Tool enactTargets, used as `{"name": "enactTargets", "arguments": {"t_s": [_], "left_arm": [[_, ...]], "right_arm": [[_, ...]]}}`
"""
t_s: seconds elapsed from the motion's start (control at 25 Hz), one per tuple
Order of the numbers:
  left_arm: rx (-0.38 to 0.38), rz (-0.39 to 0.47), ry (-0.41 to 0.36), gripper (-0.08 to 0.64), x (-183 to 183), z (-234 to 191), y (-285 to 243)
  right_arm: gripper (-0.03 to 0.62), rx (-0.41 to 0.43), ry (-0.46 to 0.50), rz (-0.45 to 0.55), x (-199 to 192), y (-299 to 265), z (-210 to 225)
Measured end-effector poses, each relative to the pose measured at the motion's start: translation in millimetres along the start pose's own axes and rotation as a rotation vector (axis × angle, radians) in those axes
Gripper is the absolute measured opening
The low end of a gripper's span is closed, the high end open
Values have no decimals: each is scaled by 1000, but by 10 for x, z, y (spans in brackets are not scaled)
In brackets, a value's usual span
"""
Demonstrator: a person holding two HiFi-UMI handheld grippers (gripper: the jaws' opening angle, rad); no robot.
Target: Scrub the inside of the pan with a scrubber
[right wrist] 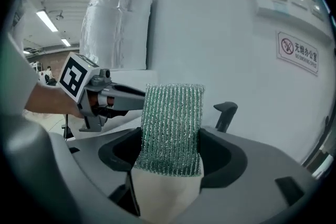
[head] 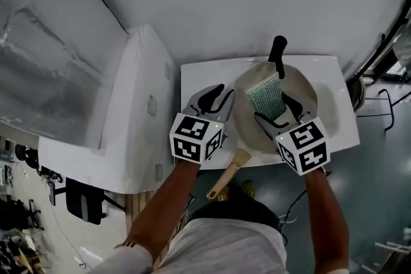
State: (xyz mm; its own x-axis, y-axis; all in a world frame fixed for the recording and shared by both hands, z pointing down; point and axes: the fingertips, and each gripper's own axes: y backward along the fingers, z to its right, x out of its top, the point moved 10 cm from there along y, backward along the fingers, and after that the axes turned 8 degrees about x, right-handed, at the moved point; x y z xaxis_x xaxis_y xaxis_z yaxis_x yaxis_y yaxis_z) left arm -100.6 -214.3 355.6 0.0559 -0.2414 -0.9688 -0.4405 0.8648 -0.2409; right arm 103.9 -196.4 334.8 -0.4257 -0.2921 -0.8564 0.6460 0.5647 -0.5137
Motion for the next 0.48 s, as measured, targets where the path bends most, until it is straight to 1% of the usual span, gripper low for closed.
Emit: {"name": "enactTargets", "arguments": {"t_s": [0.2, 0.48], "left_arm": [[13, -126, 26, 153, -175, 1, -219], [54, -297, 64, 190, -446, -10, -492]], "right_arm": [[339, 46, -27, -104, -132, -332, 195], [339, 74, -48, -224, -297, -743, 401]]}}
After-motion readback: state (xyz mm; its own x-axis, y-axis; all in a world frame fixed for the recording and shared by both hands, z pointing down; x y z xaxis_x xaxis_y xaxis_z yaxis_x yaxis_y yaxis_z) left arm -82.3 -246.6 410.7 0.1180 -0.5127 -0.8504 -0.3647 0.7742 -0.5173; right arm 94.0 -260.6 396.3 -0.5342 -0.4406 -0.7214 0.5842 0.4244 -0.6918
